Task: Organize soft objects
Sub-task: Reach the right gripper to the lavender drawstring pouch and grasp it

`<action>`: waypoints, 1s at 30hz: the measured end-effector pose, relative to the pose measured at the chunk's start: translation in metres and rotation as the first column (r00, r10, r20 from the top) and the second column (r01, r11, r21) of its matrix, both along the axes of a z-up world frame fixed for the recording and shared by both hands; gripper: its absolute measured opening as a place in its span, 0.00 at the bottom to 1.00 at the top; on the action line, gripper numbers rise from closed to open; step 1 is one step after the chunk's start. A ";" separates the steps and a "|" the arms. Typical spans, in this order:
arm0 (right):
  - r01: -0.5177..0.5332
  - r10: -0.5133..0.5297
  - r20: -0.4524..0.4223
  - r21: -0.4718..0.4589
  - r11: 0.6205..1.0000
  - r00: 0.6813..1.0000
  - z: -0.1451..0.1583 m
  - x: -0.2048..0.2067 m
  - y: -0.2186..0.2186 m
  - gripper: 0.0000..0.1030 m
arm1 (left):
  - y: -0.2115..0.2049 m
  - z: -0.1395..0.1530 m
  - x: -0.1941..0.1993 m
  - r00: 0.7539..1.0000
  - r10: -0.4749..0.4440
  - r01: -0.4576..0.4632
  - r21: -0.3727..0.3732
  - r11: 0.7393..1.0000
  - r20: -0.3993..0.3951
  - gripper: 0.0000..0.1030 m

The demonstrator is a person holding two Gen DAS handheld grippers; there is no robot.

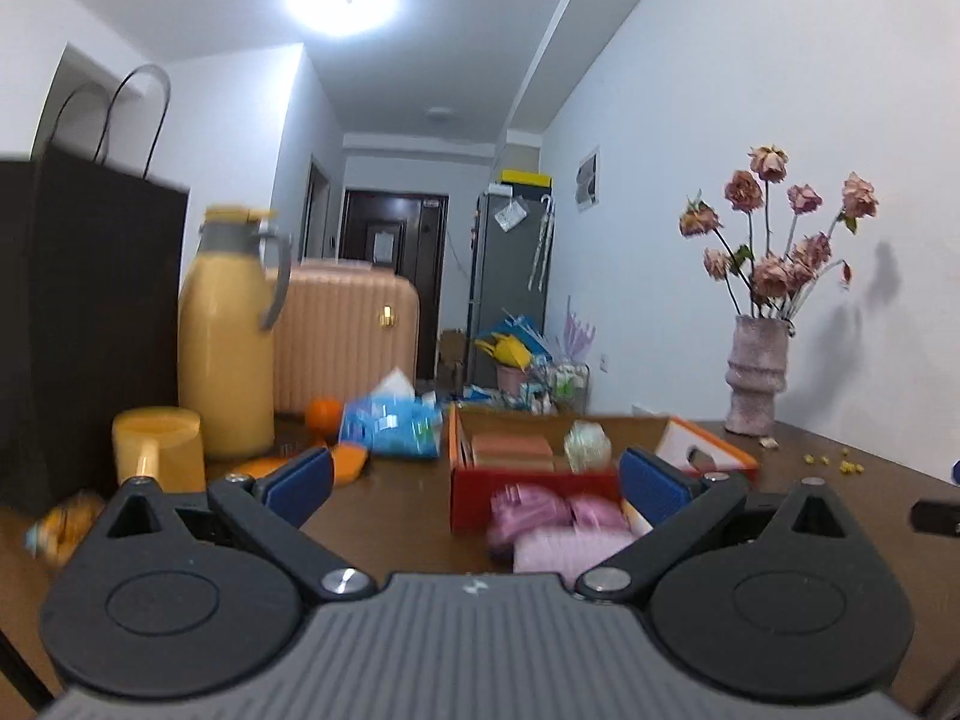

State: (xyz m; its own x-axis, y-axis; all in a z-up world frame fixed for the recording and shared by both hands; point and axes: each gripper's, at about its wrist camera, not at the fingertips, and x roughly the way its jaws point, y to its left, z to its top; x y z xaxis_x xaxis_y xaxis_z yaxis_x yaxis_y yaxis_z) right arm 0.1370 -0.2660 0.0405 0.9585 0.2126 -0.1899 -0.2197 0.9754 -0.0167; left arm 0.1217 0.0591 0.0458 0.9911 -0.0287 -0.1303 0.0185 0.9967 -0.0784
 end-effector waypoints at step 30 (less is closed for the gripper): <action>0.092 -0.043 -0.297 0.156 0.983 0.954 -0.045 0.083 -0.079 0.58 | -0.165 -0.046 0.076 0.764 -0.556 0.530 -0.173 0.830 -0.327 0.63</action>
